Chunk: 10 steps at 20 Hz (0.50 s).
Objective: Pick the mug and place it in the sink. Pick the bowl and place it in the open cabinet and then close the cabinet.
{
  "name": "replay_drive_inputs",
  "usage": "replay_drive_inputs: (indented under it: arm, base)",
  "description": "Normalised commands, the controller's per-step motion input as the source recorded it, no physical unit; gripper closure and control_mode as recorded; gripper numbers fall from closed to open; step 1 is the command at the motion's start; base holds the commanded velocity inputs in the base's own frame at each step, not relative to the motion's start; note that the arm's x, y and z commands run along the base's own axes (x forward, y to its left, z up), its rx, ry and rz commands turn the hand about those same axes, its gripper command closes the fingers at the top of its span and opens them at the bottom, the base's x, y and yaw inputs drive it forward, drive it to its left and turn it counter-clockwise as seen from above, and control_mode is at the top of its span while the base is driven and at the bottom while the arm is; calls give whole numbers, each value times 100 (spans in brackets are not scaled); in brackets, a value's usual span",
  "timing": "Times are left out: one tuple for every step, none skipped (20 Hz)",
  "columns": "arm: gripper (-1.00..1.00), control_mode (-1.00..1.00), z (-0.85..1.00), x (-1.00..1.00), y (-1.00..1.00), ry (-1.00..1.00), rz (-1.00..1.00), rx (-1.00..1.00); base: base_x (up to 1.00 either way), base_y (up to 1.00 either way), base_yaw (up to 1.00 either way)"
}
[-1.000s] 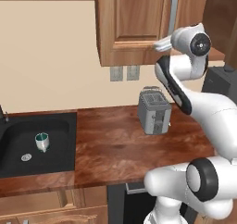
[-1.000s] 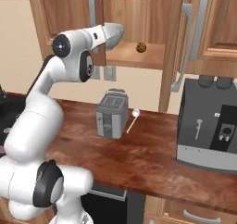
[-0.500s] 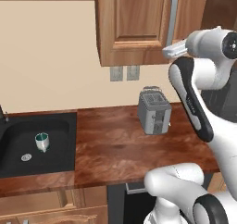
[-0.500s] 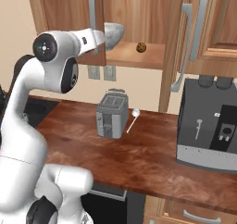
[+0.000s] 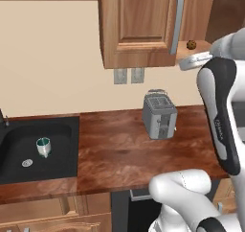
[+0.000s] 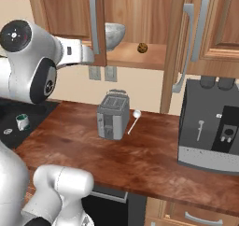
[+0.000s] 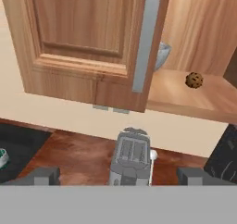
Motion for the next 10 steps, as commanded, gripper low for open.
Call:
replay_drive_inputs:
  arm:
    - [-100,-100,0,-100,0,21,0,5]
    - [-100,-100,0,-100,0,20,0,4]
    - [-100,-100,0,-100,0,18,0,5]
    - [-100,-100,0,-100,-1,16,5,5]
    - [-100,-100,0,-100,-3,9,15,5]
    - [-100,-100,0,-88,-12,5,17,7]
    - [-100,-100,0,-81,-26,1,14,11]
    - [-100,-100,0,-89,-43,0,6,13]
    - [-100,-100,0,-100,-44,-12,0,10]
    - [-100,-100,0,-100,-43,-24,0,5]
  base:
    - [0,0,0]
    - [0,0,0]
    - [0,0,0]
    - [0,0,0]
    - [0,0,0]
    - [0,0,0]
    - [0,0,0]
    - [0,0,0]
    - [0,0,0]
    - [0,0,0]
